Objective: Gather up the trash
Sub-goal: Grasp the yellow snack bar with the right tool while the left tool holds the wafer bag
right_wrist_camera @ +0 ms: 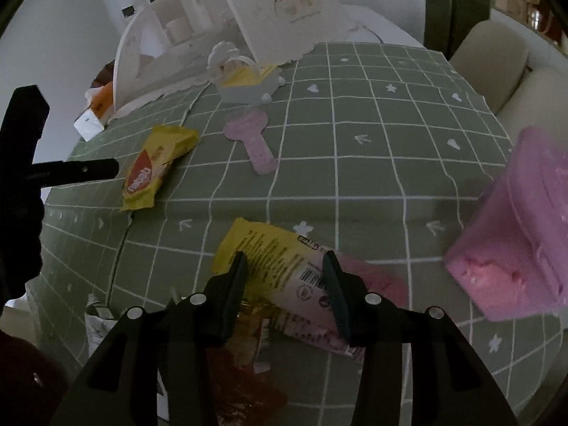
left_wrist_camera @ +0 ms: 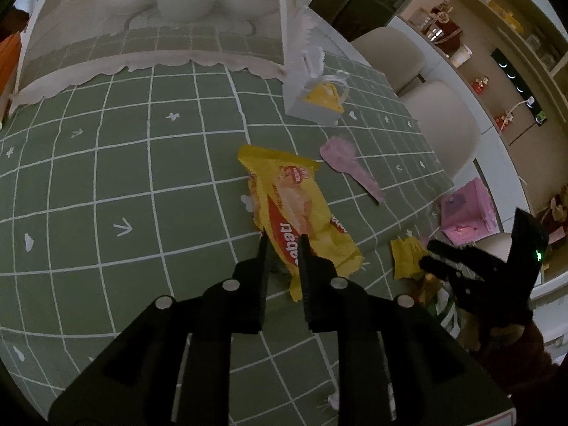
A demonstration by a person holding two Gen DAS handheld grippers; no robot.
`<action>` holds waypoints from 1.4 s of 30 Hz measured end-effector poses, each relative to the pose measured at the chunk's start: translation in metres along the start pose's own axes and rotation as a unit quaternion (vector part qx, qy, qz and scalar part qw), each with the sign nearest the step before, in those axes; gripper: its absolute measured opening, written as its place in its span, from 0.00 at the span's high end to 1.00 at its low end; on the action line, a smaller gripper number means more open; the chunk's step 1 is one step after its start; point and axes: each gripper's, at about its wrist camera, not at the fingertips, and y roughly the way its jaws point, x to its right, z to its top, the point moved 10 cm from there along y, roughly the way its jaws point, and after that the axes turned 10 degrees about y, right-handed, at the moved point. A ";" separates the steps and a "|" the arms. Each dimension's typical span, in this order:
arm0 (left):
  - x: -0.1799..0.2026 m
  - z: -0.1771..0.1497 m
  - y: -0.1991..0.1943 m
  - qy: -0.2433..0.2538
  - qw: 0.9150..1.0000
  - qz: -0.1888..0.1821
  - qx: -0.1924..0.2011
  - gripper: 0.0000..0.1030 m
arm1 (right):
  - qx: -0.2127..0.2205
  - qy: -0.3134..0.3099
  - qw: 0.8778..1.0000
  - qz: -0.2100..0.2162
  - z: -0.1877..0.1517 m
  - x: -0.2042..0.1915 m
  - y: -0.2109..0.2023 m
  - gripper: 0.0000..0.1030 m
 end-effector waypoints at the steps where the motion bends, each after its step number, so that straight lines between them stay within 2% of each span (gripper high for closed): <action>1: 0.000 -0.001 0.000 -0.002 1.000 0.000 0.000 0.83 | -0.004 0.000 1.000 0.007 -0.004 -0.002 0.000 0.59; 8: 0.003 -0.002 0.004 0.000 1.000 -0.006 -0.004 0.81 | -0.005 -0.048 0.999 0.001 -0.026 -0.003 -0.006 0.58; 13: 0.009 -0.002 0.004 0.004 1.000 -0.011 -0.004 0.79 | 0.001 -0.058 0.998 -0.026 -0.028 -0.003 -0.007 0.59; 17: 0.010 -0.002 0.001 0.006 1.000 -0.013 0.000 0.75 | 0.019 -0.057 0.997 -0.049 -0.021 -0.007 -0.014 0.84; 18: 0.010 -0.001 0.001 0.006 1.000 -0.013 0.000 0.74 | 0.028 -0.047 0.997 -0.046 -0.017 -0.008 -0.020 0.90; 24: 0.008 0.000 0.001 0.002 1.000 -0.011 0.003 0.70 | 0.083 0.046 0.996 -0.004 0.006 -0.005 -0.069 0.93; 26: 0.008 -0.001 0.003 -0.001 1.000 -0.012 0.001 0.70 | 0.083 0.069 0.994 -0.004 0.006 0.001 -0.077 0.93; 28: 0.008 -0.001 0.005 -0.002 1.000 -0.015 -0.001 0.70 | 0.064 0.093 0.994 0.003 -0.002 0.010 -0.073 0.93; 30: 0.009 -0.002 0.006 0.000 1.000 -0.018 -0.005 0.70 | 0.054 0.092 0.994 -0.023 -0.011 0.019 -0.067 0.90; 31: 0.011 -0.003 0.007 0.002 1.000 -0.020 -0.006 0.70 | 0.057 0.082 0.994 -0.041 -0.016 0.023 -0.066 0.84; 33: 0.011 -0.004 0.007 0.006 1.000 -0.020 -0.007 0.70 | 0.064 0.076 0.994 -0.036 -0.020 0.022 -0.069 0.47; 38: 0.009 -0.003 0.009 0.003 1.000 -0.010 -0.006 0.70 | 0.060 0.052 0.996 -0.041 -0.008 0.019 -0.054 0.45; 42: 0.007 0.001 0.006 0.009 1.000 0.007 0.005 0.70 | 0.061 0.037 0.994 -0.083 0.008 0.032 -0.027 0.47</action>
